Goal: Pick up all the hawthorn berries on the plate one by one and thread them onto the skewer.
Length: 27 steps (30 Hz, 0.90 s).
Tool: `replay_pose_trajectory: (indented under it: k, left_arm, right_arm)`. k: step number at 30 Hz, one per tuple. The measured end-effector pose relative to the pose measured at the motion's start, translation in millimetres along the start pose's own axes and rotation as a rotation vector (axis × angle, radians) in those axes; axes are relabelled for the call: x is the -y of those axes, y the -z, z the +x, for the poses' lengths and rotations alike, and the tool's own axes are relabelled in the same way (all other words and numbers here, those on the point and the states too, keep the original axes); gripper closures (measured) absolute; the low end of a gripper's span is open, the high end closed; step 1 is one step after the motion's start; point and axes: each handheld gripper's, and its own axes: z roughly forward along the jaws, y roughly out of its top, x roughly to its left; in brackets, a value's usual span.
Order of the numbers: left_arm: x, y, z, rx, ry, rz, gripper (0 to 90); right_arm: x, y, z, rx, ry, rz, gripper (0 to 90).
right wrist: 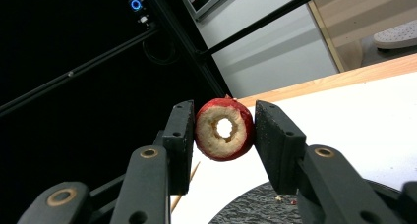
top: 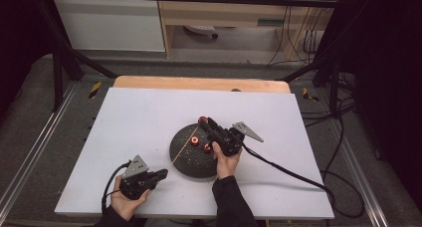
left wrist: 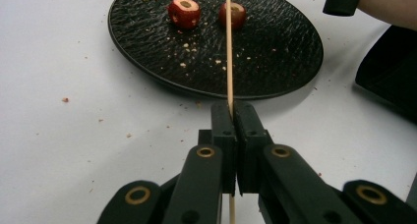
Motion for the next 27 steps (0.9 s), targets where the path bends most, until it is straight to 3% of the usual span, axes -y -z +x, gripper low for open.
replay_pose_trajectory:
  k: [19,27]
  left_arm:
    - [-0.5,-5.5,-5.0,0.011,0.017,-0.010,88.0]
    - [-1.3,-9.4,-8.7,0.008,0.052,-0.034,88.0]
  right_arm:
    - [4.1,0.0,0.8,-0.017,-0.018,-0.011,61.3]
    - [6.8,0.2,1.2,-0.025,-0.030,-0.007,61.3]
